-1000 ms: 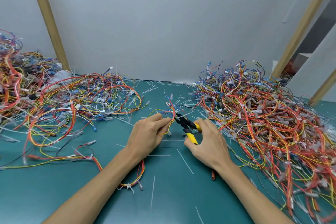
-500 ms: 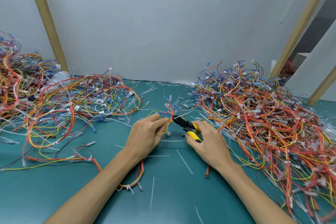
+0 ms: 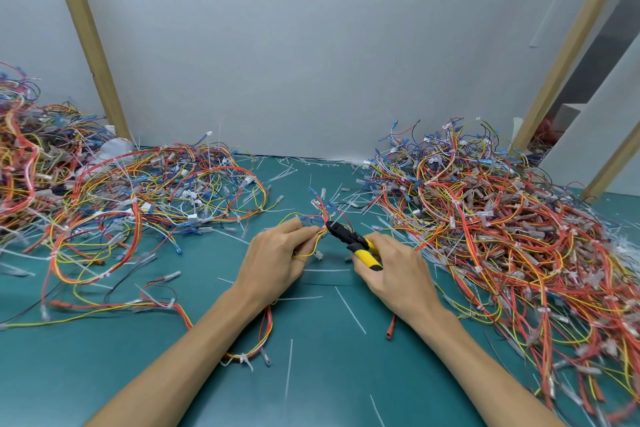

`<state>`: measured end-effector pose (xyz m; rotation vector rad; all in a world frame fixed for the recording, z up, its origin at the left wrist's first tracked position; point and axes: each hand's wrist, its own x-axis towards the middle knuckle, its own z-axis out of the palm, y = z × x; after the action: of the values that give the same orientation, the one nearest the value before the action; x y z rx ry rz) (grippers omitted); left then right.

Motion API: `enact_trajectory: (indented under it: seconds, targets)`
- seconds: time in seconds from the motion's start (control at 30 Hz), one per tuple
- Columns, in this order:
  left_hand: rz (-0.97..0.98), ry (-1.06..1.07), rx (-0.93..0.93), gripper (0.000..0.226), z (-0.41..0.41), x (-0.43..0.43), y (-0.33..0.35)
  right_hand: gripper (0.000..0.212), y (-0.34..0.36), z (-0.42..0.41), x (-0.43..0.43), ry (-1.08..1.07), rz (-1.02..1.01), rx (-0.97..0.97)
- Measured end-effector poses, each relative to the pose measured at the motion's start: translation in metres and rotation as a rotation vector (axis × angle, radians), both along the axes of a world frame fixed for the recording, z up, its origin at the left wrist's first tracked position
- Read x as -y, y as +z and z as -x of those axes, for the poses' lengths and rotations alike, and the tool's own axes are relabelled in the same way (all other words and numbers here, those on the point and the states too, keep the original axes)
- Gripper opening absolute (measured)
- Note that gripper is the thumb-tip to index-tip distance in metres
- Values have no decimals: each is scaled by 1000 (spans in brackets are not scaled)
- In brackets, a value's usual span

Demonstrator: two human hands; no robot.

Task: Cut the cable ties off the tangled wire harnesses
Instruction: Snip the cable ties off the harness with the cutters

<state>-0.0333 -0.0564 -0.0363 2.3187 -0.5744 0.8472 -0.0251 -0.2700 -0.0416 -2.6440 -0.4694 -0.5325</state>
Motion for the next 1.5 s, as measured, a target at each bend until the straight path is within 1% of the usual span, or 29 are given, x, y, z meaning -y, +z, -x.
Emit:
enact_trajectory:
  seconds: [0.13, 0.2, 0.47, 1.03, 1.27, 1.37, 1.43, 1.5]
  targets:
    - [18, -9, 3, 17, 1, 0, 1, 36, 0, 2, -2, -28, 33, 25]
    - [18, -14, 4, 16, 1, 0, 1, 39, 0, 2, -3, -32, 41, 22]
    - [22, -20, 2, 16, 2, 1, 2, 39, 2, 2, -3, -25, 8, 1]
    - [30, -25, 10, 16, 0, 0, 0, 40, 1, 1, -1, -12, 4, 6]
    - [20, -27, 8, 20, -1, -1, -3, 41, 2, 0, -1, -14, -7, -21]
    - [28, -15, -11, 16, -4, -1, -5, 41, 1, 1, -1, -35, -39, -14]
    - [42, 14, -60, 15, -7, -2, -8, 38, 0, 1, -1, -62, -65, -6]
    - [101, 22, -140, 21, -8, -4, -9, 37, -1, 1, -1, -88, -136, 4]
